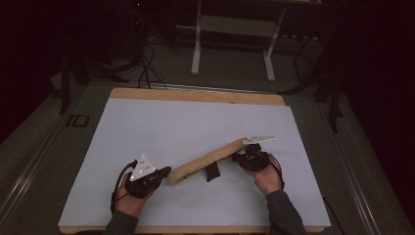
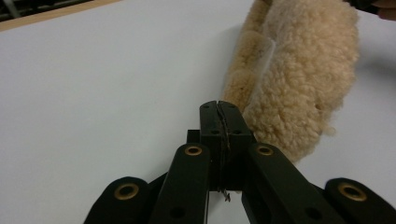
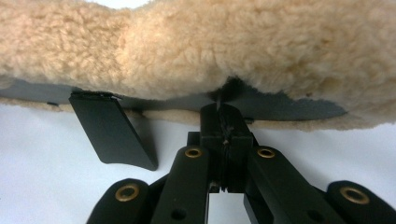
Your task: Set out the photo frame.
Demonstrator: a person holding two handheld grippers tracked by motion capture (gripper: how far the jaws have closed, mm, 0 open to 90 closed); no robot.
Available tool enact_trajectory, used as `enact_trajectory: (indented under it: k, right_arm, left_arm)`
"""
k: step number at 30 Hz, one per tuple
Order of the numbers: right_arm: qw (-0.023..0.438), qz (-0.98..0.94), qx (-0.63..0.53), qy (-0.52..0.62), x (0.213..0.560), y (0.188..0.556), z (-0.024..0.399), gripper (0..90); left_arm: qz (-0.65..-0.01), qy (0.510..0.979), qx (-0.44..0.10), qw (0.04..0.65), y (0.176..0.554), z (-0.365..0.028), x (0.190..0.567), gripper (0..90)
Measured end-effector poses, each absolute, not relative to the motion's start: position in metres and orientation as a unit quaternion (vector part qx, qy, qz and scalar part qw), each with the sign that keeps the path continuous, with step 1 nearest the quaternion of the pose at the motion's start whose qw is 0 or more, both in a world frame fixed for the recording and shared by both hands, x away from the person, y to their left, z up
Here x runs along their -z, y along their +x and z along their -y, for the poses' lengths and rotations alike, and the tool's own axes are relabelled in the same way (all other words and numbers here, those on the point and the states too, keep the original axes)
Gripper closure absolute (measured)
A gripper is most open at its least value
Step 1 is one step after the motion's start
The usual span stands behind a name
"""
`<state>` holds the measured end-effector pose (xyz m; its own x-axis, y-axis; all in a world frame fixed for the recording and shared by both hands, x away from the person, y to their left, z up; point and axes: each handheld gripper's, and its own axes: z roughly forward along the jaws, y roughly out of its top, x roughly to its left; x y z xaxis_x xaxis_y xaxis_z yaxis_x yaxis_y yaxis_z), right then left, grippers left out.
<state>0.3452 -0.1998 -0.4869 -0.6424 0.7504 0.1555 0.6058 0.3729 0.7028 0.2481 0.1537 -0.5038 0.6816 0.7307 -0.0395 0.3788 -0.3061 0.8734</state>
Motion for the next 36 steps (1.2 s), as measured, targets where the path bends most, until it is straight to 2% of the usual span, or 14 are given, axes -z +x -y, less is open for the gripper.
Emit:
enact_trajectory:
  k: [36]
  right_arm:
    - [0.089,-0.835,-0.375,0.393,0.486,0.348,0.174,89.2]
  left_arm:
    - [-0.294,0.813,-0.153,0.479,0.230,-0.127,0.505,90.0]
